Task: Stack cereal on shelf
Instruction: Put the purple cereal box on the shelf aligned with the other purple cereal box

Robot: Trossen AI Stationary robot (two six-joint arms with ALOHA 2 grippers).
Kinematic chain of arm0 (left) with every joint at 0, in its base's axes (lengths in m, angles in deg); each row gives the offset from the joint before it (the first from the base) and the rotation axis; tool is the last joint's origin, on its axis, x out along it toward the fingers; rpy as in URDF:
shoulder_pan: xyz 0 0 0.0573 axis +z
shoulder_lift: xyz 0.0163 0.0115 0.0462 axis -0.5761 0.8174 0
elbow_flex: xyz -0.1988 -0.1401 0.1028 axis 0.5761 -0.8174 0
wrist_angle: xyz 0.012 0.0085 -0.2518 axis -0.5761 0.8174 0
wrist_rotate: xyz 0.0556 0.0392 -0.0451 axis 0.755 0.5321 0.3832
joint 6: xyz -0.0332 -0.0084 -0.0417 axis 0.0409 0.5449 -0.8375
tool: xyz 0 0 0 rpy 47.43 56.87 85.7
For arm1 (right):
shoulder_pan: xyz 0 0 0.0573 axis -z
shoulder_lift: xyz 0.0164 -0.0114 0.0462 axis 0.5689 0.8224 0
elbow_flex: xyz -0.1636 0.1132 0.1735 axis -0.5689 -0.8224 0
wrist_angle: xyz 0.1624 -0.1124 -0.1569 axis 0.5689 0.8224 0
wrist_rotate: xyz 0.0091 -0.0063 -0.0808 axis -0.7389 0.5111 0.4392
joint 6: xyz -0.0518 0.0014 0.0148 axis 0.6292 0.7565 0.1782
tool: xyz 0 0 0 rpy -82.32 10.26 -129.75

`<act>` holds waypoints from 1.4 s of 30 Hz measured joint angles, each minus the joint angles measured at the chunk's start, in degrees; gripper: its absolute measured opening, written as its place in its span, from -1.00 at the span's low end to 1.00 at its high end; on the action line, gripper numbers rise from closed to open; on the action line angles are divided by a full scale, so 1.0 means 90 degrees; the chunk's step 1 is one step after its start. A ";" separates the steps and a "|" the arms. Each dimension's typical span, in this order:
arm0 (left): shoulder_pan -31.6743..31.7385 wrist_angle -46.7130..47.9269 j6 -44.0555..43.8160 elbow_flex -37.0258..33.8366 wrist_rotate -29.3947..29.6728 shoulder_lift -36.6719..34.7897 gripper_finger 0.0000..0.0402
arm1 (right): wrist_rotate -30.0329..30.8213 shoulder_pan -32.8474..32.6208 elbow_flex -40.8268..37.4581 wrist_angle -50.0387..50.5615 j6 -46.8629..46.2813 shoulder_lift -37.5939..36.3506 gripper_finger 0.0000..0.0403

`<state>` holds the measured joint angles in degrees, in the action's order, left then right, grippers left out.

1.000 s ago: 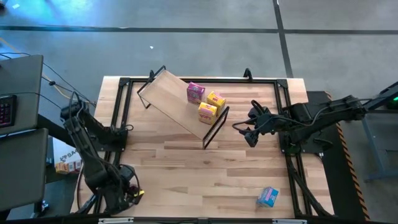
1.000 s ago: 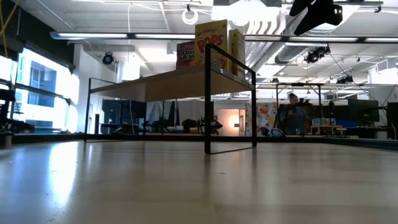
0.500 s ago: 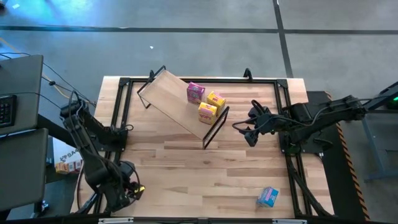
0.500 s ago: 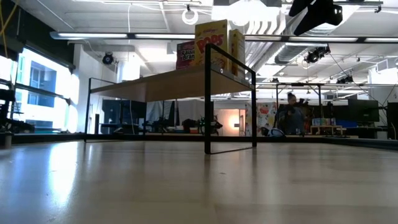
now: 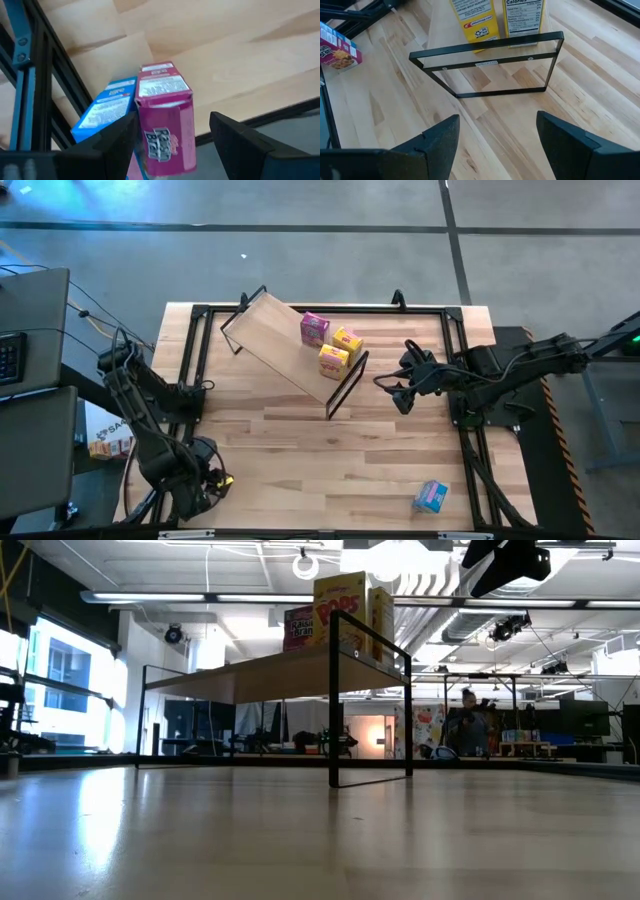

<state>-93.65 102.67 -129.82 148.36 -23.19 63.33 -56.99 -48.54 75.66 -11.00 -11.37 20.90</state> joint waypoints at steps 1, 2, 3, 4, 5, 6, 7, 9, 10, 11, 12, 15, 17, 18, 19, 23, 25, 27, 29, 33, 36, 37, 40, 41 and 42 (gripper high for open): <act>0.0000 0.0010 0.0002 0.0000 -0.0001 0.0049 0.21 | 0.0002 0.0000 0.0000 -0.0005 -0.0003 0.0000 0.27; 0.0000 0.0008 0.0004 0.0000 0.0000 0.0091 0.21 | 0.0009 0.0000 0.0000 -0.0018 -0.0005 0.0000 0.27; 0.0000 0.0006 0.0004 0.0000 -0.0002 0.0124 0.21 | 0.0016 0.0000 0.0000 -0.0045 -0.0005 0.0000 0.27; 0.0000 -0.0004 0.0000 0.0000 -0.0008 0.0144 0.21 | 0.0031 0.0000 0.0000 -0.0055 -0.0003 0.0000 0.27; 0.0000 -0.0034 0.0001 0.0000 -0.0013 0.0172 0.21 | 0.0033 0.0000 0.0000 -0.0051 -0.0005 0.0000 0.27; 0.0000 -0.0089 0.0002 0.0000 -0.0028 0.0195 0.21 | 0.0050 0.0000 0.0000 -0.0050 -0.0005 0.0000 0.27; 0.0000 -0.0131 0.0002 0.0000 -0.0059 0.0215 0.21 | 0.0073 0.0000 0.0000 -0.0052 -0.0005 0.0000 0.27; 0.0000 -0.0173 -0.0005 0.0000 -0.0174 0.0236 0.21 | 0.0102 0.0000 0.0000 -0.0053 -0.0005 0.0000 0.27; -0.0007 -0.0223 -0.0021 0.0000 -0.0216 0.0257 0.21 | 0.0106 0.0001 0.0000 -0.0053 -0.0009 0.0000 0.27; -0.0010 -0.0266 -0.0046 0.0000 -0.0285 0.0296 0.21 | 0.0106 0.0000 0.0000 -0.0052 -0.0043 0.0000 0.27; -0.0010 -0.0274 -0.0049 0.0000 -0.0303 0.0341 0.21 | 0.0106 0.0000 0.0000 -0.0050 -0.0054 0.0000 0.27; -0.0010 -0.0309 -0.0045 0.0000 -0.0310 0.0419 0.21 | 0.0108 0.0000 0.0000 -0.0050 -0.0056 0.0000 0.27; 0.0001 -0.0360 -0.0012 0.0000 -0.0308 0.0470 0.21 | 0.0110 0.0000 0.0000 -0.0050 -0.0056 0.0000 0.27; 0.0002 -0.0382 -0.0015 0.0000 -0.0308 0.0492 0.21 | 0.0113 0.0000 0.0000 -0.0050 -0.0056 0.0000 0.27; 0.0002 -0.0401 -0.0017 0.0000 -0.0309 0.0519 0.21 | 0.0112 0.0000 0.0000 -0.0049 -0.0056 0.0000 0.27; 0.0000 -0.0561 -0.0167 0.0000 -0.0357 0.0727 0.20 | 0.0156 0.0000 0.0000 -0.0045 -0.0053 0.0000 0.27; 0.0000 -0.0640 -0.0168 0.0000 -0.0435 0.0840 0.17 | 0.0200 0.0000 0.0000 -0.0045 -0.0053 0.0000 0.27; 0.0001 -0.0718 -0.0117 0.0000 -0.0467 0.0936 0.14 | 0.0265 0.0000 0.0000 -0.0043 -0.0051 0.0000 0.27; 0.0015 -0.0778 -0.0117 0.0000 -0.0473 0.1003 0.10 | 0.0274 0.0002 0.0000 -0.0043 0.0013 -0.0001 0.27; 0.0047 -0.0760 -0.0118 0.0000 -0.0466 0.1023 -0.05 | 0.0269 0.0000 0.0000 -0.0043 0.0066 0.0000 0.27; 0.0085 -0.0735 -0.0115 0.0000 -0.0463 0.1023 -0.20 | 0.0269 0.0002 0.0000 -0.0041 0.0093 -0.0001 0.27; 0.0086 -0.0740 -0.0113 0.0000 -0.0457 0.1022 -0.26 | 0.0269 0.0001 0.0000 -0.0041 0.0107 0.0000 0.27; 0.0135 -0.0711 0.0093 0.0076 -0.0447 0.0903 -0.39 | 0.0269 0.0002 0.0000 -0.0041 0.0120 -0.0002 0.27; 0.0161 -0.0734 0.0248 0.0127 -0.0436 0.0788 -0.42 | 0.0266 0.0002 0.0000 -0.0041 0.0163 0.0000 0.27; 0.0183 -0.0744 0.0428 0.0179 -0.0400 0.0641 -0.44 | 0.0264 0.0002 0.0000 -0.0041 0.0217 0.0000 0.27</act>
<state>-92.01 95.97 -125.97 149.97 -26.79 69.10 -54.61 -48.52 75.66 -11.36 -9.42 20.90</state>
